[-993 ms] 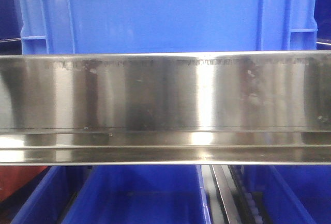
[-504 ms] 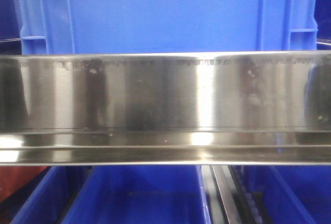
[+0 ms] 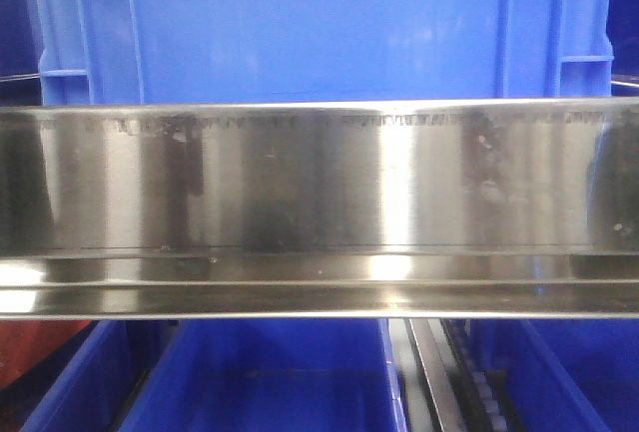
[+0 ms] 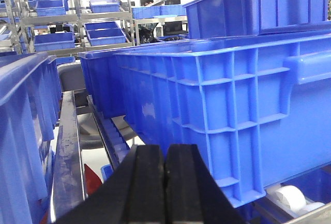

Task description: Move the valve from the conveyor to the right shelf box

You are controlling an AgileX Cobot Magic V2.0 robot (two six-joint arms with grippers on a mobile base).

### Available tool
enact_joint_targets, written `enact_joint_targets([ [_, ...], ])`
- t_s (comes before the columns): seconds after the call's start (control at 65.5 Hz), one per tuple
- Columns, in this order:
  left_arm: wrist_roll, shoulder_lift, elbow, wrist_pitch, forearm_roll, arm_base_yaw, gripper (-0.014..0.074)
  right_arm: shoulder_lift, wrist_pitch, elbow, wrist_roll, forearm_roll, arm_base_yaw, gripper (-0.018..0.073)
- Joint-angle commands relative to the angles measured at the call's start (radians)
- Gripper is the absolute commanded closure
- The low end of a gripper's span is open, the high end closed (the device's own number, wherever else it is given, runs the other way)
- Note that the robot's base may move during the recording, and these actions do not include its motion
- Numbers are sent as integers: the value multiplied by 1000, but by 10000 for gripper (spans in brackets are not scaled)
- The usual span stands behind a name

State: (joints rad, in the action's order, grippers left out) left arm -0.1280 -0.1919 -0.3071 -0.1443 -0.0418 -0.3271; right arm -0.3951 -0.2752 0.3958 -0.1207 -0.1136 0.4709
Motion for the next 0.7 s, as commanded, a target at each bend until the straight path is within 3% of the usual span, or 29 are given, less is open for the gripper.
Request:
enact_joint_targets([
  [0.0,8,6,3,21,-8,6,707,5,26,-1,-1,8,1,718],
  [0.153,8,34,11,-13,14,47,707,5,26,-1,-1,8,1,718],
  [0.458,8,192,155,-16,0,270,707,5,26,-1,-1,8,1,718],
  [0.687,8,192,288,87,-10,325,707,6,29,-1,-1,8,1,718],
])
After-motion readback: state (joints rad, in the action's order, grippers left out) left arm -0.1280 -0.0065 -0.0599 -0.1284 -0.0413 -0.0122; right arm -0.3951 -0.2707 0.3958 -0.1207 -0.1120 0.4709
